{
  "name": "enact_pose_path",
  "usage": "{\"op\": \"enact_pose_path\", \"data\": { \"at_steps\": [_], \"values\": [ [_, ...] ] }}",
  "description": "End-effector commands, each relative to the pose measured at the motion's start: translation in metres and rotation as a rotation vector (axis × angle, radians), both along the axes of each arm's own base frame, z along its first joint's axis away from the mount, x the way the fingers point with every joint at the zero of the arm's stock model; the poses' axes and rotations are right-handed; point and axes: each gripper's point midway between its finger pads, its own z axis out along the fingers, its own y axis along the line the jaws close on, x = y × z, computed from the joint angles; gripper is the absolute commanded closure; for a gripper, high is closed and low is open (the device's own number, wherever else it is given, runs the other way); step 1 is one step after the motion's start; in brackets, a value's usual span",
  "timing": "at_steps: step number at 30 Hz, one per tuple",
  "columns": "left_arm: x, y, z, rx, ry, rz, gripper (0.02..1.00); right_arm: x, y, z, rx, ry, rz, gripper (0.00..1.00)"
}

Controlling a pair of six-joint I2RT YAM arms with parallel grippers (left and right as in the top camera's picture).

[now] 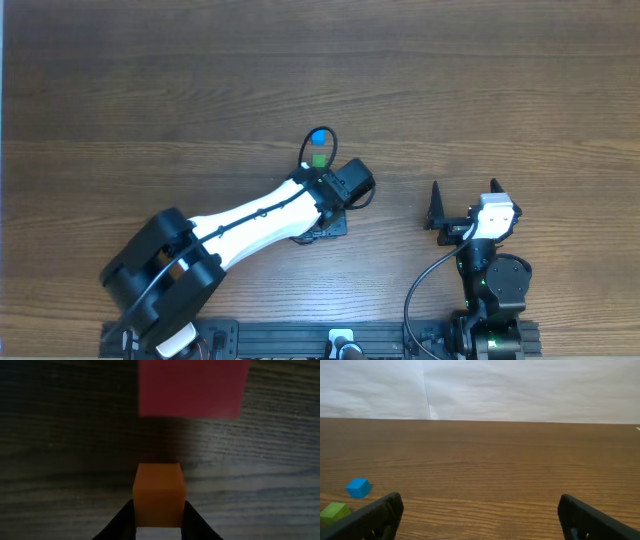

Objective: Stack Cubes

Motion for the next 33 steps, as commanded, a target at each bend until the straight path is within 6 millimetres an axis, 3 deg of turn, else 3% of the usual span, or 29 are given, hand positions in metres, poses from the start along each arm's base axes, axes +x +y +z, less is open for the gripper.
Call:
{"op": "enact_pose_path", "data": {
  "at_steps": [1,8,15,21,26,33],
  "values": [
    [0.004,-0.001,0.03,-0.056,-0.063,0.027,0.869,0.0,0.004,-0.001,0.003,-0.005,0.018,0.009],
    [0.015,0.008,0.064,-0.057,-0.075,0.067,0.919,0.0,0.004,-0.001,0.003,-0.005,0.018,0.009],
    [0.05,0.003,0.096,-0.093,-0.123,0.053,0.945,0.0,0.004,-0.001,0.003,-0.005,0.018,0.009],
    [0.066,0.001,0.089,-0.069,-0.097,0.054,0.952,0.0,0.004,-0.001,0.003,-0.005,0.018,0.009],
    [0.068,-0.002,0.07,-0.063,-0.054,0.036,0.952,0.0,0.004,-0.001,0.003,-0.005,0.018,0.007],
    [0.071,-0.009,0.065,-0.083,-0.05,0.007,0.952,0.0,0.004,-0.001,0.003,-0.005,0.018,0.009]
  ]
}}
